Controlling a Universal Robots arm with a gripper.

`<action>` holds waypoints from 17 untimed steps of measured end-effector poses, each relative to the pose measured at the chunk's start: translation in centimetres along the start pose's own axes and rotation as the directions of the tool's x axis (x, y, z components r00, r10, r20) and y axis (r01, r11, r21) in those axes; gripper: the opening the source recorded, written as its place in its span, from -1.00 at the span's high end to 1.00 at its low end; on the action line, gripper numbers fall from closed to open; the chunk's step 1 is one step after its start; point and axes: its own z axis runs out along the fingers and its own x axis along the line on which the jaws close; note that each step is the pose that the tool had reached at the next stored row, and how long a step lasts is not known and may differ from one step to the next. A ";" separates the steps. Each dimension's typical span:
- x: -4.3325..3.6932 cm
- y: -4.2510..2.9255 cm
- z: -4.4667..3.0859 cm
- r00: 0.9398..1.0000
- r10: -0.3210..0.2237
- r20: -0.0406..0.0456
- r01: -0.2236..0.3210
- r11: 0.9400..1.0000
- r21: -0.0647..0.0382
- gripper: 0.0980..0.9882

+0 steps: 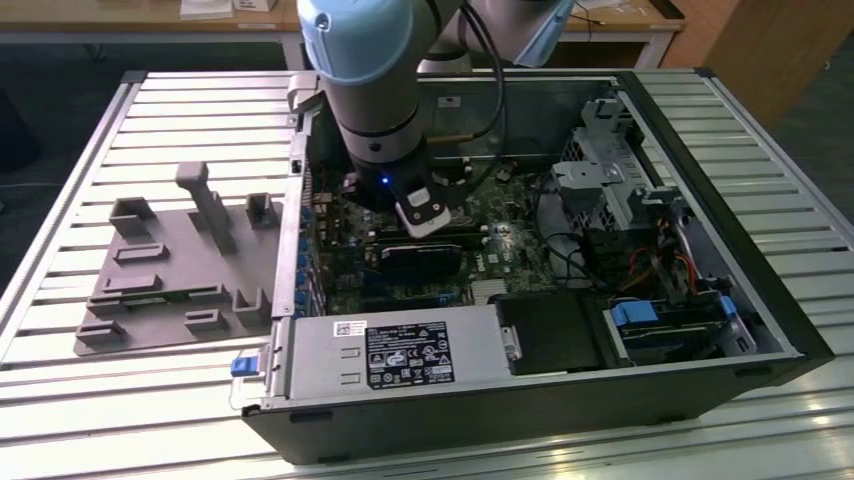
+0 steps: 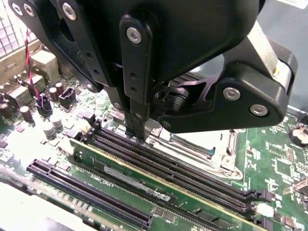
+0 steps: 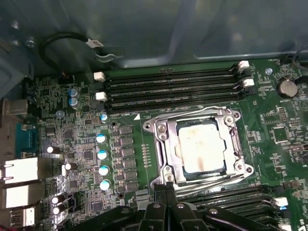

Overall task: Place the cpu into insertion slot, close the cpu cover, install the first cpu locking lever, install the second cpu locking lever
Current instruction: 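Install the second cpu locking lever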

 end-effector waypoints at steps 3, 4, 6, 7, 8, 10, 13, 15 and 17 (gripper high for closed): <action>-0.03 0.09 -0.28 1.000 0.000 0.000 0.000 1.000 0.000 0.99; -0.04 0.11 -0.36 1.000 0.000 0.000 0.000 1.000 0.000 0.99; -0.11 0.15 -0.42 1.000 0.000 0.000 0.000 1.000 0.000 0.99; -0.17 0.16 -0.43 1.000 0.000 0.000 0.000 1.000 0.000 0.99; -0.25 0.15 -0.43 1.000 0.000 0.000 0.000 1.000 0.000 0.99; -0.43 0.10 -0.43 1.000 0.000 0.000 0.000 1.000 0.000 0.99; -0.65 -0.08 -0.45 1.000 0.001 0.000 -0.001 1.000 0.001 0.99; -0.74 -0.24 -0.48 1.000 0.001 0.001 -0.001 1.000 0.002 0.99; -0.81 -0.44 -0.53 1.000 0.002 0.001 -0.002 1.000 0.003 0.99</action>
